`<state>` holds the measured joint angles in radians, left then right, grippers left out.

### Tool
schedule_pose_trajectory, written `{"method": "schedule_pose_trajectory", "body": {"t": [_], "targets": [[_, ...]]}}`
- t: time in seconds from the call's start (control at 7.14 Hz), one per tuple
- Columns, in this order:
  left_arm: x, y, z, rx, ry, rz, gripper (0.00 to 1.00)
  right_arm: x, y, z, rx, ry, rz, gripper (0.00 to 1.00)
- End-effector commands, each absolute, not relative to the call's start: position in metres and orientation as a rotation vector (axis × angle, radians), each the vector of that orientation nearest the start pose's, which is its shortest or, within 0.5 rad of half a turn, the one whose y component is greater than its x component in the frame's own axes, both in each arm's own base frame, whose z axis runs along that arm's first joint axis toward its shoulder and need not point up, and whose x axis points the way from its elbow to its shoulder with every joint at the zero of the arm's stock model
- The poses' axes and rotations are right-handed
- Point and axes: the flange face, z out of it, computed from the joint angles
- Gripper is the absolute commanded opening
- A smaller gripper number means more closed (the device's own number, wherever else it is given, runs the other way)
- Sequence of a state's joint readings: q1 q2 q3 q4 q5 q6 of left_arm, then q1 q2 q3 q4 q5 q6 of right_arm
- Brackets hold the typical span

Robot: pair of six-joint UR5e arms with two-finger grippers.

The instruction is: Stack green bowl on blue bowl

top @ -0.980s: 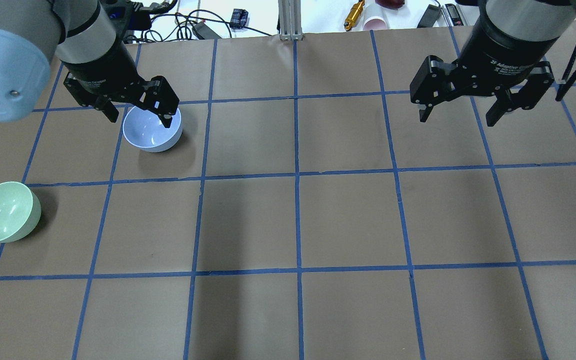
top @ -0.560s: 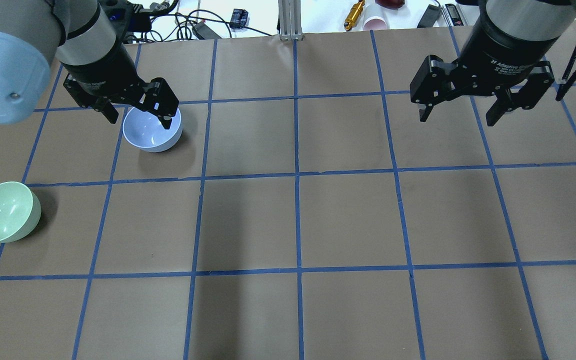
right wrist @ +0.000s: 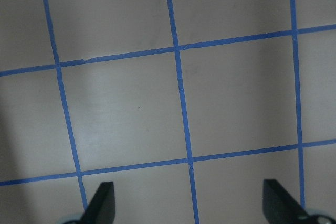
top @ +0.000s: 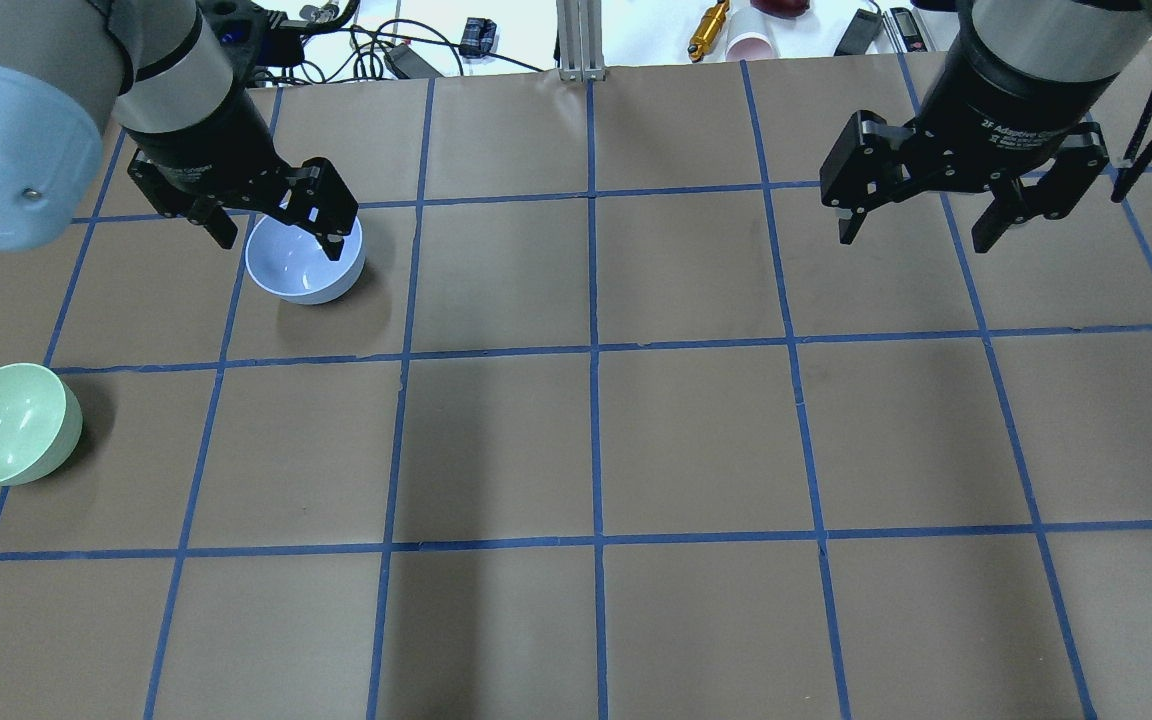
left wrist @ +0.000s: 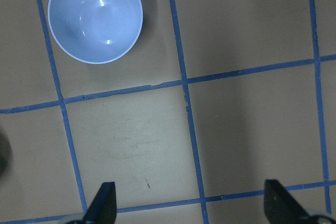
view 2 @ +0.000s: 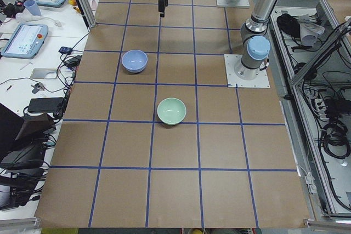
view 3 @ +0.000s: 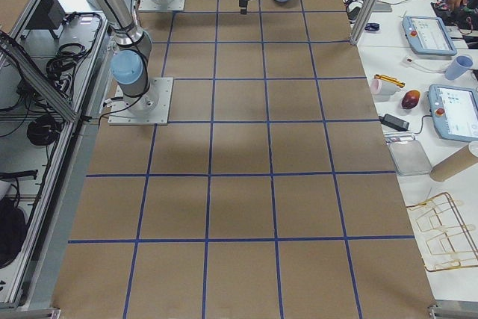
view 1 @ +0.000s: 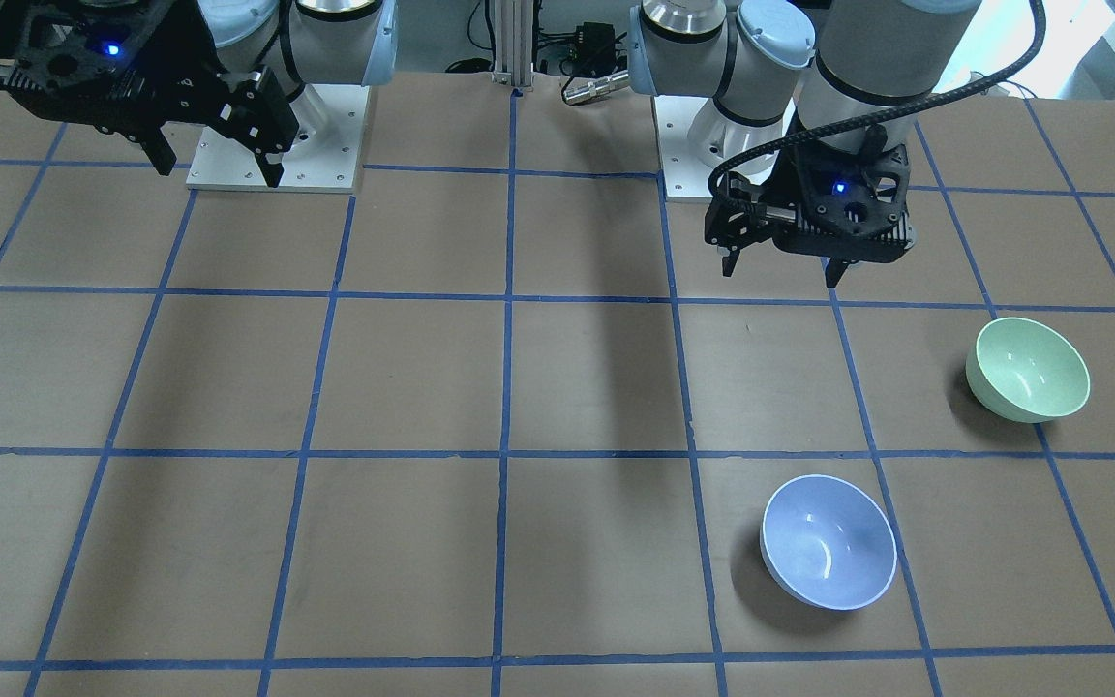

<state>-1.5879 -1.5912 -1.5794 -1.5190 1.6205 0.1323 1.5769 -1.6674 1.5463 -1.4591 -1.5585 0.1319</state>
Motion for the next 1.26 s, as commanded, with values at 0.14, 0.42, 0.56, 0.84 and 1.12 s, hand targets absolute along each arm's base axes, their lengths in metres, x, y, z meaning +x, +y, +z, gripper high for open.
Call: {"method": "schedule_pose_trajectory", "body": {"t": [0.14,0.42,0.56,0.84,1.12], "targets": [[-0.129,-0.502,0.479,0.224,3.084,-0.028,1.00,0.137,-0.448,0.534,0.197,3.122,-0.015,1.00],[-0.111,-0.508,0.482,0.205,3.085,-0.042,1.00,0.137,-0.448,0.534,0.197,3.122,-0.015,1.00],[-0.074,-0.514,0.477,0.178,3.089,-0.017,1.00,0.137,-0.448,0.534,0.197,3.122,-0.015,1.00],[0.000,-0.514,0.452,0.208,3.101,0.067,1.00,0.137,-0.448,0.534,0.197,3.122,-0.015,1.00],[0.072,-0.507,0.430,0.218,3.132,0.124,1.00,0.137,-0.448,0.534,0.197,3.122,-0.015,1.00]]}}
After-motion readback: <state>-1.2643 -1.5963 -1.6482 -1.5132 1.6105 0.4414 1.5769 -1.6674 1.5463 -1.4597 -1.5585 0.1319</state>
